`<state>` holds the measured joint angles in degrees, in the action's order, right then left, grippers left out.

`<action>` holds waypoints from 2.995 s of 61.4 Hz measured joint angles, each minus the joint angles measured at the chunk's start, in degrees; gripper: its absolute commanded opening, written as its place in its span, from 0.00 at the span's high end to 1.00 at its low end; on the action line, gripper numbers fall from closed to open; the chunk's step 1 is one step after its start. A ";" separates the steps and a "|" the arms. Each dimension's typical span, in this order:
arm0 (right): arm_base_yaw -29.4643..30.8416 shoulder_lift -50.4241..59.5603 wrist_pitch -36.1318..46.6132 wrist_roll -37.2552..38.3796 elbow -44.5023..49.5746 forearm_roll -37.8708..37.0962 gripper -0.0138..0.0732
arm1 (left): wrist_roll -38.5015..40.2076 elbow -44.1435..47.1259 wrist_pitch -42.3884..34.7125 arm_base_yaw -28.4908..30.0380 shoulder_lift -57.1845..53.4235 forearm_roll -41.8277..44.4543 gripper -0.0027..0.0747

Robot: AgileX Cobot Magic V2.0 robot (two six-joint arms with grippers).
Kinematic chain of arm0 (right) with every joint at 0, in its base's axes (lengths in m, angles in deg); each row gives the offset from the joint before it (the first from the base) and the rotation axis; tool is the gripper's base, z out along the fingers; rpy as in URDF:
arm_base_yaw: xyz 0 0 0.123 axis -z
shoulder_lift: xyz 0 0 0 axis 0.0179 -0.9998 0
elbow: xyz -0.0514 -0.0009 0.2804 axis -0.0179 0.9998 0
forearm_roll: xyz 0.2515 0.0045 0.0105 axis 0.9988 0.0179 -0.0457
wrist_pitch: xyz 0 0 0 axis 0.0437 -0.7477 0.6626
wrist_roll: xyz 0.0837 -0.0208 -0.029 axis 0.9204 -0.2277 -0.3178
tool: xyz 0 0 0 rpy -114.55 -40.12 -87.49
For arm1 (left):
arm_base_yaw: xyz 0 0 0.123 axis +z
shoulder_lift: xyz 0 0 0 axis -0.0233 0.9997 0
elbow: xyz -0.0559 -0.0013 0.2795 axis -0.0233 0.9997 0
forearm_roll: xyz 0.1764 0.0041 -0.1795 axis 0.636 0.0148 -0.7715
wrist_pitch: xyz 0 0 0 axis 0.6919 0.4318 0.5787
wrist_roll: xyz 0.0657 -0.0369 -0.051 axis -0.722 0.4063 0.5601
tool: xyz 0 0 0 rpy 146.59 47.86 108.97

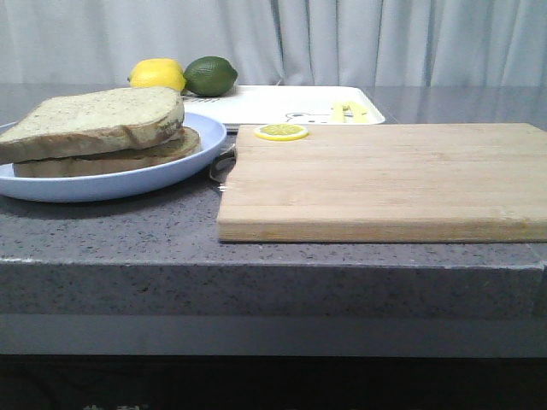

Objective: Place bread and move sandwich to tray
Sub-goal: 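Withdraw the right gripper away from the plate, then grasp the blue plate rim with the left gripper, then lift the blue plate with the left gripper and lower it onto the white tray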

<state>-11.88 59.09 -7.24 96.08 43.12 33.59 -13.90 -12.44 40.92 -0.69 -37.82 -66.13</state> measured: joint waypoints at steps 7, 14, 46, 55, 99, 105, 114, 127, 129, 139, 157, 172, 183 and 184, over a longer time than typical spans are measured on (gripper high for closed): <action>0.00 2.46 2.12 0.00 1.13 0.00 0.91 | 0.00 -3.06 4.79 0.00 2.59 -0.59 0.11; 0.00 2.68 3.12 0.00 1.22 0.00 0.91 | 0.00 -9.43 12.98 0.00 9.68 -1.34 0.11; 0.00 2.68 3.35 0.04 1.22 0.00 0.91 | -6.21 -33.24 27.11 -3.39 45.22 -5.01 0.11; 0.00 2.68 3.35 0.04 1.22 0.00 0.91 | -6.29 -35.87 27.48 -3.39 50.40 -5.13 0.11; 0.00 2.68 3.47 0.04 1.22 0.00 0.91 | -7.79 -37.27 25.97 -6.52 58.18 -6.39 0.54; 0.00 2.68 3.47 0.04 1.22 0.00 0.91 | -7.79 -37.27 25.65 -6.75 58.44 -6.92 0.70; 0.00 2.68 3.59 0.04 1.22 0.00 0.91 | -7.79 -37.36 25.16 -6.84 58.67 -7.27 0.95; 0.00 2.68 3.66 0.04 1.22 0.00 0.91 | -7.12 -37.64 24.46 -6.84 58.67 -8.33 0.99; 0.00 2.68 3.66 0.04 1.22 0.00 0.91 | -7.12 -37.78 24.75 -6.73 58.67 -8.61 0.99; 0.00 2.68 3.66 0.04 1.22 0.00 0.91 | -9.27 -41.06 30.05 -4.87 58.67 -13.75 0.99; 0.00 2.68 3.66 0.04 1.22 0.00 0.91 | -15.10 -50.93 41.43 -1.44 58.80 -22.05 0.99; 0.00 2.68 3.66 0.04 1.22 0.00 0.91 | -15.71 -58.84 43.90 -1.30 60.19 -27.98 0.99; 0.00 2.68 3.66 0.04 1.22 0.00 0.91 | -15.71 -67.79 45.66 -1.30 66.14 -33.27 0.99; 0.00 2.68 3.66 0.04 1.22 0.00 0.91 | -15.71 -68.78 45.95 -1.30 66.87 -33.44 0.99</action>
<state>-11.88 61.77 -3.58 96.12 44.34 33.59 -29.61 -81.22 86.88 -1.99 29.05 -99.56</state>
